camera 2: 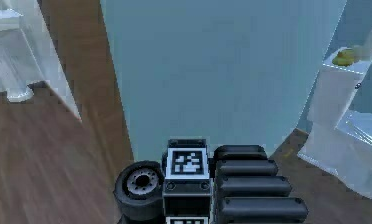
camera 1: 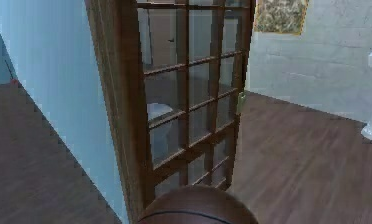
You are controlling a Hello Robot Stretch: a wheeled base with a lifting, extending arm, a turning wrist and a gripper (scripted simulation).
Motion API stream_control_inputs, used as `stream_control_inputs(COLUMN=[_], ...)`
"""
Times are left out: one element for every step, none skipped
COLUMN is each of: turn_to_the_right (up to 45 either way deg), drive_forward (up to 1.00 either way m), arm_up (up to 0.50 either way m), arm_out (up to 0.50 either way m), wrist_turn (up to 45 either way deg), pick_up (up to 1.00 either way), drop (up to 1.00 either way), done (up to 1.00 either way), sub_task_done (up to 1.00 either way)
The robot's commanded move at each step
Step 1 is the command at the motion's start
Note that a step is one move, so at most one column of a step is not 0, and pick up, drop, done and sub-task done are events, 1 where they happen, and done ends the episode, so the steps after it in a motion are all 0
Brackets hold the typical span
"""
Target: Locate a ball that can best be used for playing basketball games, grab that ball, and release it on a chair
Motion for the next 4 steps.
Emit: stream_control_inputs(turn_to_the_right=[-21.0, 0.0, 45.0, 12.0], drive_forward=[0.00, 0.10, 0.00, 0.00], arm_up=[0.00, 0.00, 0.00, 0.00], arm_out=[0.00, 0.00, 0.00, 0.00], wrist_turn=[0.0, 0.0, 0.0, 0.0], pick_up=[0.00, 0.00, 0.00, 0.00], drop=[0.00, 0.00, 0.00, 0.00], done=[0.00, 0.00, 0.00, 0.00], sub_task_done=[0.00, 0.00, 0.00, 0.00])
